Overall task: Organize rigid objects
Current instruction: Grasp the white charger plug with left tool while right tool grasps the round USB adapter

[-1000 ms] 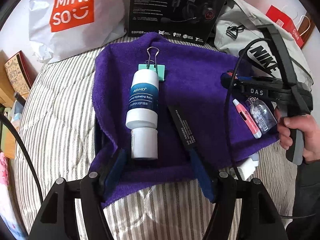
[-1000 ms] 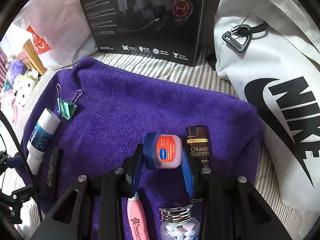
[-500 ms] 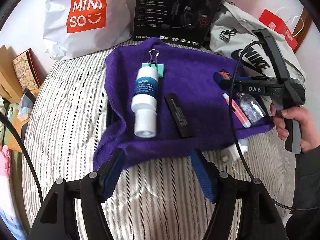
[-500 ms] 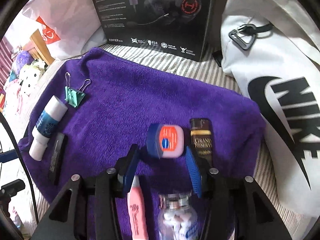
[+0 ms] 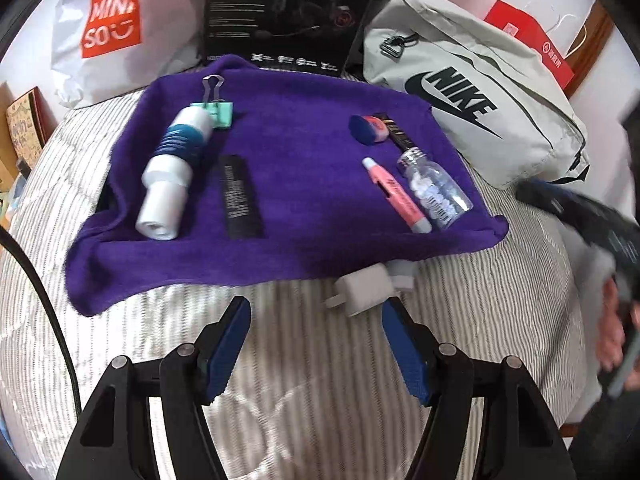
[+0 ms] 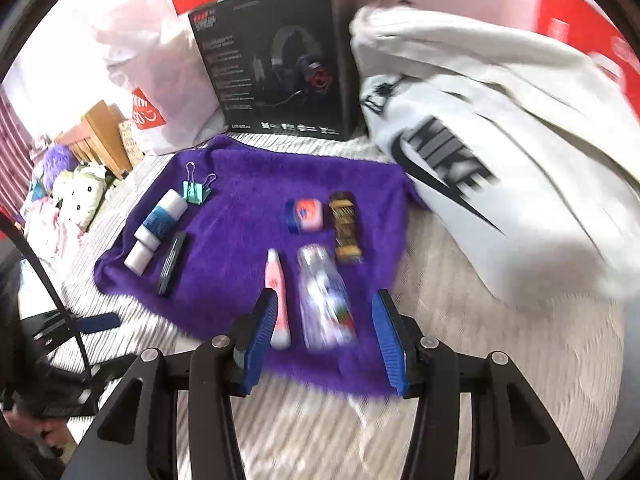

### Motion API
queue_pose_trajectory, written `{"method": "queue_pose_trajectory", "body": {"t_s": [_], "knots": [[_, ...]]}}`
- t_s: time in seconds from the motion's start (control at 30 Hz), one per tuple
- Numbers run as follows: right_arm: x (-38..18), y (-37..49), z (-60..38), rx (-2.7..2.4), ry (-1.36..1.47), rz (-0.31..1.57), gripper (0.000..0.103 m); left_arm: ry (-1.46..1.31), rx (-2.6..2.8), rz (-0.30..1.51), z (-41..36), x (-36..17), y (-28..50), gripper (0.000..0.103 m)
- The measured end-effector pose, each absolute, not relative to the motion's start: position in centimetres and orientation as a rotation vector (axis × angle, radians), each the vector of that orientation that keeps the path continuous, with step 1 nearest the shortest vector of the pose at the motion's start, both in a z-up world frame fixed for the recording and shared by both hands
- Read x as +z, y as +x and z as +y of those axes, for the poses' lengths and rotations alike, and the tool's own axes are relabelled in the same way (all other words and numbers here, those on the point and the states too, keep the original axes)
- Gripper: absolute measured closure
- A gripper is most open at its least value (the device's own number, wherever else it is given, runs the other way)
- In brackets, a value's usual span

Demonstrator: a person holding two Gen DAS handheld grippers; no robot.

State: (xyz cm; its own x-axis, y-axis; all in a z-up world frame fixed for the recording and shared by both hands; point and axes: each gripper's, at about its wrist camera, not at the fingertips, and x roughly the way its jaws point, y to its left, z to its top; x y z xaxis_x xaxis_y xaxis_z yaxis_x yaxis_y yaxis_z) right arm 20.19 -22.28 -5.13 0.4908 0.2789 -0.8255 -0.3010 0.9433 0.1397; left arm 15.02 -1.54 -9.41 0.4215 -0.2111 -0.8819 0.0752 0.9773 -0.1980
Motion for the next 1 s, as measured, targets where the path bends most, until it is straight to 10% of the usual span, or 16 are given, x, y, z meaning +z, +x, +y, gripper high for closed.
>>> {"method": "queue_pose_trajectory", "body": {"t_s": [0.9, 1.0], "knots": [[-9.2, 9.8, -27.3, 0.365, 0.119, 1.074, 0.054, 0.045, -0.049, 1.137, -4.4, -12.6, 17.0, 0.036], [-9.7, 9.7, -26.7, 0.375, 0.108, 1.091, 0.054, 0.068, -0.057, 1.133, -5.0, -12.9, 16.9, 0.048]]}}
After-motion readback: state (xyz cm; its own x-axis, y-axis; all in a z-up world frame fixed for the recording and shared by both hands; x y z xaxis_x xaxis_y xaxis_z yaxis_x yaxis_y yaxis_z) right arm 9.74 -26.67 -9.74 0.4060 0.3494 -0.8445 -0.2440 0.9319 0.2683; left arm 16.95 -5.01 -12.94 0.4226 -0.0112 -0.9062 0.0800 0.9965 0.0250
